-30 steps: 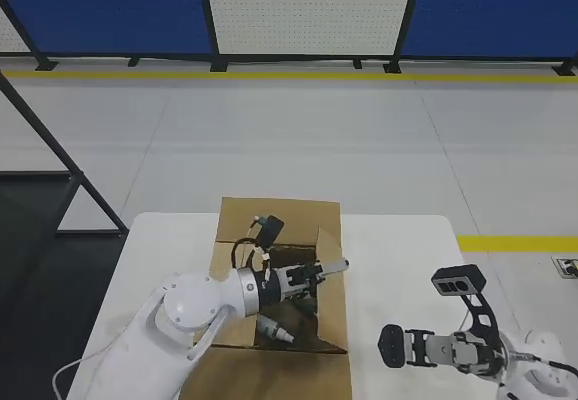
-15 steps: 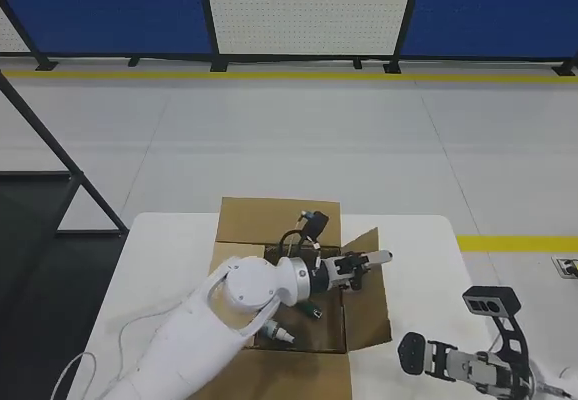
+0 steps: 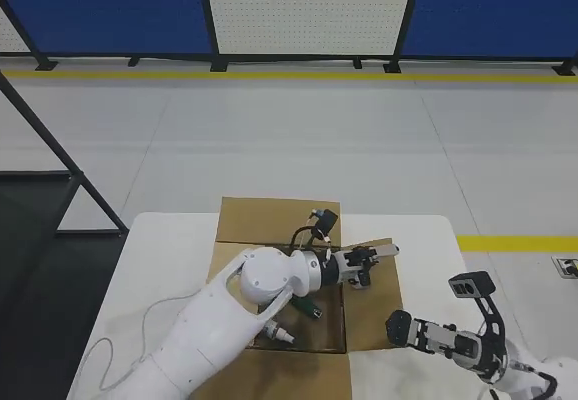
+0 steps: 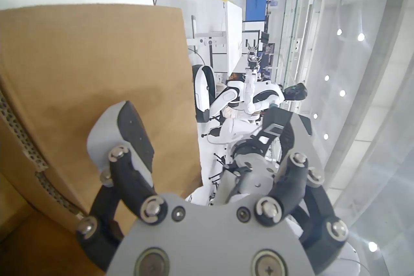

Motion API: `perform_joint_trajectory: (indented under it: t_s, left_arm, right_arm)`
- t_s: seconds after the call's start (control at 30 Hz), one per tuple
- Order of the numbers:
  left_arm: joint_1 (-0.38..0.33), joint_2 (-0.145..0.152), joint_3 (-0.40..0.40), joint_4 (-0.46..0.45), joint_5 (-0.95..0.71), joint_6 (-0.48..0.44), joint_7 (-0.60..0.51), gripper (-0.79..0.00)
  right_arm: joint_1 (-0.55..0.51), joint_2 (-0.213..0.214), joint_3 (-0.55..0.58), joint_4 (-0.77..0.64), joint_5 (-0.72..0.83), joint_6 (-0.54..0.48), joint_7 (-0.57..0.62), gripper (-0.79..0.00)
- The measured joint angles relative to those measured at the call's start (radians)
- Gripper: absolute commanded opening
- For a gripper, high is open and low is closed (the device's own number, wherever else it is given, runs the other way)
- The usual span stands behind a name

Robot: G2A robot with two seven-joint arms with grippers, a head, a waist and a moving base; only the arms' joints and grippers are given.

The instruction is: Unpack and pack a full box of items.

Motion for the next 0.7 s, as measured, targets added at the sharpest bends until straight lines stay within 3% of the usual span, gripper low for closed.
perform_joint_trajectory:
  t_s: [0.3, 0.5, 0.7]
  left_arm:
    - [0.092, 0.054, -0.184, -0.136, 0.001, -0.034, -0.035, 0.000]
    - [0.261, 0.120, -0.403, -0.329, 0.033, -0.052, -0.063, 0.000]
    - [0.488, 0.173, -0.668, -0.537, 0.016, -0.092, -0.067, 0.000]
  right_arm:
    - [0.036, 0.007, -0.007, 0.090, -0.041, 0.039, -0.044, 0.000]
    - [0.043, 0.014, -0.021, 0.101, -0.098, 0.095, -0.070, 0.000]
    - [0.048, 0.020, -0.031, 0.114, -0.130, 0.152, -0.080, 0.000]
